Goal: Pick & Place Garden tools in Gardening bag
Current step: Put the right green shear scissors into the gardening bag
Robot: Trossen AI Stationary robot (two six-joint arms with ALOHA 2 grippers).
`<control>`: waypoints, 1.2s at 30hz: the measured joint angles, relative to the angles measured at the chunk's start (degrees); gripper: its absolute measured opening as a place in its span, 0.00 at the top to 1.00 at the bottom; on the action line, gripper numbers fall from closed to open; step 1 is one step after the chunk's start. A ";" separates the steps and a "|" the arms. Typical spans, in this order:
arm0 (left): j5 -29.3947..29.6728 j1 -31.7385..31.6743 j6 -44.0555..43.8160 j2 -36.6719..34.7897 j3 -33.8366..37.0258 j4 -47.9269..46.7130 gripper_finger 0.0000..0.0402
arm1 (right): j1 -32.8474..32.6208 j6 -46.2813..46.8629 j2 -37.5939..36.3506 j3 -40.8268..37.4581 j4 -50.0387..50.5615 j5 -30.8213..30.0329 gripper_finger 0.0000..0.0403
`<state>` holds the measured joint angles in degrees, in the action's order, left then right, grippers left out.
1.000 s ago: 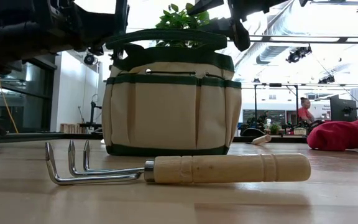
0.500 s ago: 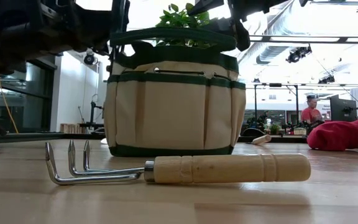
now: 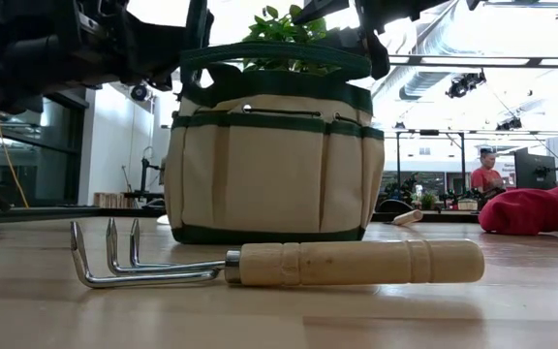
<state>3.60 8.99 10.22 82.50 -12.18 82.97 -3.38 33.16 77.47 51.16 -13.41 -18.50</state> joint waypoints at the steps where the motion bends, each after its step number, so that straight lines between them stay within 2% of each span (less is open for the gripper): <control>1: 0.00 0.00 0.00 0.00 -0.10 -0.62 0.89 | 0.00 0.01 0.00 0.00 0.01 0.00 0.51; 10: 0.60 0.00 -0.02 0.00 -0.29 -0.68 0.89 | 0.00 -0.01 0.00 0.00 -0.02 0.00 0.51; 16: 2.11 0.00 -0.07 0.00 -0.31 -0.38 0.75 | 0.00 -0.01 0.00 0.00 -0.02 0.00 0.51; 26: 2.12 0.00 -0.02 0.00 -0.31 -0.47 0.72 | 0.00 -0.01 0.00 0.00 -0.02 0.00 0.51; 29: 2.29 0.00 0.00 0.00 -0.31 0.03 0.76 | 0.00 0.00 0.00 0.00 -0.02 0.00 0.51; 33: 3.26 0.00 0.00 0.00 -0.31 -0.04 0.89 | 0.00 -0.01 0.00 0.00 -0.03 0.00 0.51; 36: 3.38 0.00 0.44 0.00 -0.31 -0.09 0.89 | 0.00 -0.01 0.00 0.00 -0.02 0.00 0.51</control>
<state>6.98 8.99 10.65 82.50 -12.49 82.88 -3.38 33.15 77.47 51.16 -13.44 -18.50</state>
